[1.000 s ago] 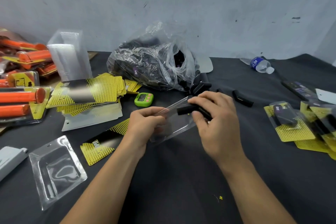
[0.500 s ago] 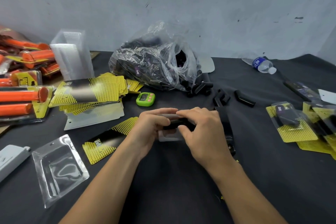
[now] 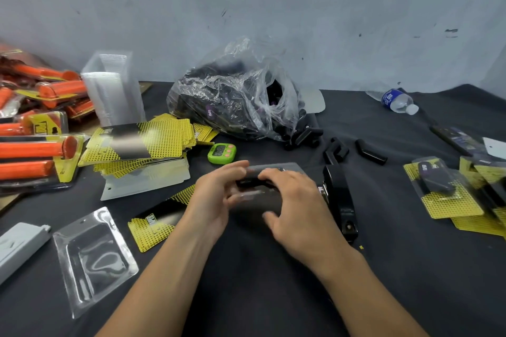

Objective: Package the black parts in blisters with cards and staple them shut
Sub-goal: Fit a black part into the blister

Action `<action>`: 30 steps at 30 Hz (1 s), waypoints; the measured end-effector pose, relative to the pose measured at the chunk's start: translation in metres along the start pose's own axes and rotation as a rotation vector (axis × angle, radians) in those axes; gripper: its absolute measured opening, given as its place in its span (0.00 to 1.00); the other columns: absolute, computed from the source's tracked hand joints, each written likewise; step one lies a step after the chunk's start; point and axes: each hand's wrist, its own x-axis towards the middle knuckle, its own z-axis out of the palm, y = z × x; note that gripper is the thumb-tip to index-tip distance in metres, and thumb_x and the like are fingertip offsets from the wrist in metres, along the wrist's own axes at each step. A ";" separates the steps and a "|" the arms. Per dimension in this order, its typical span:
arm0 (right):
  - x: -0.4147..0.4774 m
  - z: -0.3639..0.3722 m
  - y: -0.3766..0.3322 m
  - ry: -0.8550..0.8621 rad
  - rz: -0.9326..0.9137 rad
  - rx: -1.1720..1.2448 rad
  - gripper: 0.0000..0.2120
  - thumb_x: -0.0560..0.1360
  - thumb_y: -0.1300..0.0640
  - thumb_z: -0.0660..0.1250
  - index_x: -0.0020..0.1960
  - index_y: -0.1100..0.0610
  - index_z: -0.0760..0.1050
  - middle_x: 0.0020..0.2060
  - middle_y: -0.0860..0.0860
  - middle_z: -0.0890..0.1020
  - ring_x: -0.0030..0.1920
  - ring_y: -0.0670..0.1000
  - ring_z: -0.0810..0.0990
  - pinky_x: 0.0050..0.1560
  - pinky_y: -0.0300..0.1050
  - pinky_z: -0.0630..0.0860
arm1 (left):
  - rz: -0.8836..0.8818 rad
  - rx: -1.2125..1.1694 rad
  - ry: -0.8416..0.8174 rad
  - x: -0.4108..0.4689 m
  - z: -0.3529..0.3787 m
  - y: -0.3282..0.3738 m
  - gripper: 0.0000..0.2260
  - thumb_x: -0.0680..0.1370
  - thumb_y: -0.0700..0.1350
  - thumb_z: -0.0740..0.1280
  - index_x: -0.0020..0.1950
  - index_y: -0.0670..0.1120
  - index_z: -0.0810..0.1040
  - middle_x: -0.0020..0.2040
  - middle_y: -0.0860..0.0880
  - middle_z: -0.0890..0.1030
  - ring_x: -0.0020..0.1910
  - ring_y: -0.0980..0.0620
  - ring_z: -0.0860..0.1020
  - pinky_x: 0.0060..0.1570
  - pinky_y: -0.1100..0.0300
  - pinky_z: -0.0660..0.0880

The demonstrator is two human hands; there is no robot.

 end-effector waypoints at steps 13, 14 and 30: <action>0.010 -0.014 0.004 -0.021 0.667 1.526 0.10 0.77 0.73 0.65 0.50 0.62 0.81 0.44 0.60 0.85 0.41 0.56 0.85 0.54 0.58 0.82 | 0.058 0.201 -0.346 -0.007 0.002 -0.006 0.15 0.69 0.43 0.76 0.56 0.45 0.86 0.49 0.41 0.86 0.45 0.47 0.84 0.47 0.56 0.83; 0.009 -0.013 0.005 -0.044 0.657 1.514 0.10 0.77 0.73 0.65 0.49 0.61 0.82 0.43 0.59 0.86 0.40 0.55 0.85 0.50 0.54 0.84 | 0.054 0.219 -0.332 -0.007 0.003 -0.006 0.12 0.70 0.42 0.77 0.52 0.46 0.87 0.48 0.41 0.86 0.43 0.48 0.84 0.44 0.57 0.83; 0.006 0.002 0.005 0.331 0.368 0.646 0.13 0.69 0.63 0.79 0.50 0.50 0.84 0.41 0.45 0.87 0.41 0.42 0.84 0.47 0.38 0.80 | 0.038 0.136 -0.086 -0.002 0.010 -0.014 0.12 0.76 0.39 0.76 0.59 0.45 0.83 0.48 0.48 0.88 0.48 0.50 0.87 0.49 0.55 0.84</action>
